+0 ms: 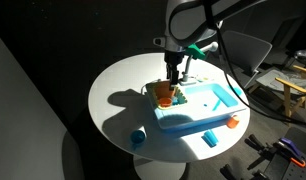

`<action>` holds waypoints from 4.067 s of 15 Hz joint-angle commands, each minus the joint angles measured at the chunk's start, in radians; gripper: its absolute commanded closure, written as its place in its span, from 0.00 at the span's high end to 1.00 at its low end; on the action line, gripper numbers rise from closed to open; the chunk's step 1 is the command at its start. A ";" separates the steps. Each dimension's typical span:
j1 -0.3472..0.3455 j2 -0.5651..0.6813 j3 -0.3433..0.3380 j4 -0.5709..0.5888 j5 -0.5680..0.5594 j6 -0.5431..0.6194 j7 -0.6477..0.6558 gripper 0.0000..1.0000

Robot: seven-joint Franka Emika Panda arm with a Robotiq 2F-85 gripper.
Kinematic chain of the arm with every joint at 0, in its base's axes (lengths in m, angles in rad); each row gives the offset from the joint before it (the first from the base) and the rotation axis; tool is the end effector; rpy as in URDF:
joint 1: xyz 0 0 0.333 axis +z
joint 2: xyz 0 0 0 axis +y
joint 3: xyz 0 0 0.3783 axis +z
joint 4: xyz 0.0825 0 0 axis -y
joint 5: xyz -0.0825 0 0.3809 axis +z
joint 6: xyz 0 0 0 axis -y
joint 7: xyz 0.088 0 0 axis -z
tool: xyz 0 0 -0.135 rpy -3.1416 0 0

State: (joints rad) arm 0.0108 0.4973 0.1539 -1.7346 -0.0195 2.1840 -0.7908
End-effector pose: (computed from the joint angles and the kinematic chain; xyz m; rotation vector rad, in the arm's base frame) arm 0.6785 0.0996 0.3217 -2.7330 -1.4059 0.0340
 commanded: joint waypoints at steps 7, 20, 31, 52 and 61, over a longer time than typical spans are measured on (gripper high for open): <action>-0.012 0.024 0.033 0.050 0.069 -0.088 -0.057 1.00; -0.010 0.017 0.040 0.047 0.069 -0.106 -0.072 0.00; 0.017 -0.032 0.043 0.008 0.057 -0.107 -0.037 0.01; 0.074 -0.241 0.041 -0.074 0.061 -0.154 0.071 0.01; 0.113 -0.405 0.037 -0.232 0.042 -0.134 0.149 0.01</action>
State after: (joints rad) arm 0.1145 0.1762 0.1931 -1.8863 0.0291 2.0324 -0.6905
